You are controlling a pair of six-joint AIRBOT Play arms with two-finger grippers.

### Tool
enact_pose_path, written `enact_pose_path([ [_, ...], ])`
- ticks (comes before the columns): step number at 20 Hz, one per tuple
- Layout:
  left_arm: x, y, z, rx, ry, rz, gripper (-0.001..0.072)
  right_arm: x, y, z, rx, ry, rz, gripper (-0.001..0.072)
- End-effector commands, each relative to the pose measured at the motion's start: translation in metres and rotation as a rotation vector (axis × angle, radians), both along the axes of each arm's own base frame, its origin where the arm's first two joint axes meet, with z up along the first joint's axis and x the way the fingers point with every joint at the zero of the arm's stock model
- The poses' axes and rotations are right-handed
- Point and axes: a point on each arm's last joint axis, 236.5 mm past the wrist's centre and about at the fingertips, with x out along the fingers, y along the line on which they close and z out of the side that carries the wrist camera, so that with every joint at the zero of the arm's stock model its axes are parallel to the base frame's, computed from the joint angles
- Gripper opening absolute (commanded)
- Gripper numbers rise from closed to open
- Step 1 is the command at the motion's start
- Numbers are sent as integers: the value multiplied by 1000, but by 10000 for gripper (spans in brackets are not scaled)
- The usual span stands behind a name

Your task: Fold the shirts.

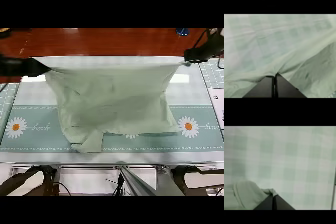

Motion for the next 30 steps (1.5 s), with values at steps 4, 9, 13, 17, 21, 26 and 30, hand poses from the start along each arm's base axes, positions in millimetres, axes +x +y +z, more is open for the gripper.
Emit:
enact_pose_path([
  [4,21,-25,-104,-68,281,4,22,-10,13,-77,75,218,-30,29],
  [9,9,-4,-99,-83,355,1,487,-43,10,-49,81,278,-9,485],
  [13,-39,62,-99,26,586,70,545,-89,-24,3,1,296,-73,484],
  [17,-81,72,-104,-157,661,183,529,-136,-46,7,170,307,-126,556],
  [21,-155,63,-162,-212,831,207,556,-181,-44,-40,448,302,-200,577],
  [26,-183,37,-206,-293,904,252,562,-199,-24,-82,637,284,-234,578],
  [30,-169,40,-226,-235,838,310,614,-193,-23,-91,643,251,-225,577],
])
